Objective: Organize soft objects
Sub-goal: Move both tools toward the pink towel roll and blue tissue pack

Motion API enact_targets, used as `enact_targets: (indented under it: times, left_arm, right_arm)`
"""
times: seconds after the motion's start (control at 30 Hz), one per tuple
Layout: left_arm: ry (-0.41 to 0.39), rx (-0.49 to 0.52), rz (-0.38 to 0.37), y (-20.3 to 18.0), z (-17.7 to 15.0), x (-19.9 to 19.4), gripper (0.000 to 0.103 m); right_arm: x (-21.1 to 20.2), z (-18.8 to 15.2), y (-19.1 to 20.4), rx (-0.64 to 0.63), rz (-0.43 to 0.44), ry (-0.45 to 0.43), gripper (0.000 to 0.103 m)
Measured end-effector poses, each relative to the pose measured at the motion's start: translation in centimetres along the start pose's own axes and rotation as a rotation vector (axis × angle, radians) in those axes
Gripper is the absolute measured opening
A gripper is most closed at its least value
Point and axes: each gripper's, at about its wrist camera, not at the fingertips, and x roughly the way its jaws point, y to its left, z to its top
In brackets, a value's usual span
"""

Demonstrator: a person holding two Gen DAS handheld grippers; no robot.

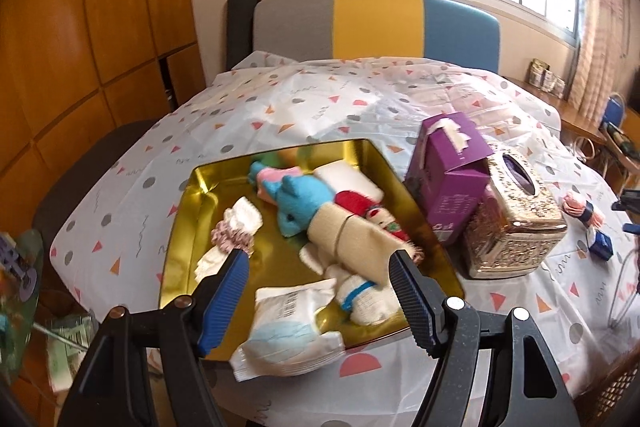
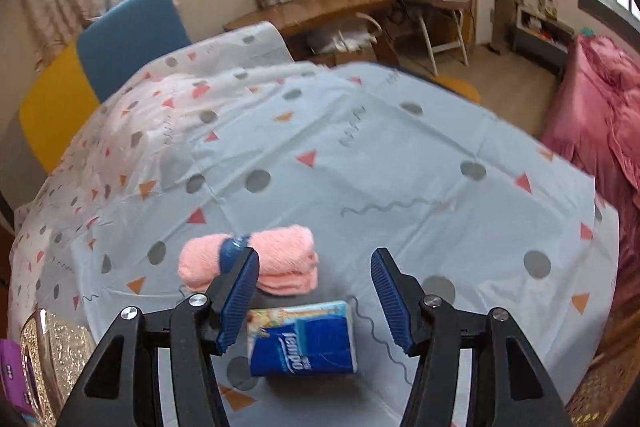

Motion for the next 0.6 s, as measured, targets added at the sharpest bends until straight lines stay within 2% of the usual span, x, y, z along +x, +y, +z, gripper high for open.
enact_targets:
  times: [0.27, 0.6]
  left_arm:
    - [-0.040, 0.095, -0.051, -3.7, 2.0, -0.7, 0.073]
    - [-0.089, 0.215, -0.150, -9.9, 4.9, -1.3, 0.073]
  right_arm:
    - [1.0, -0.4, -0.6, 0.074, 0.056, 0.063, 0.059]
    - [0.5, -0.2, -2.3, 0.166, 0.104, 0.056, 0.059]
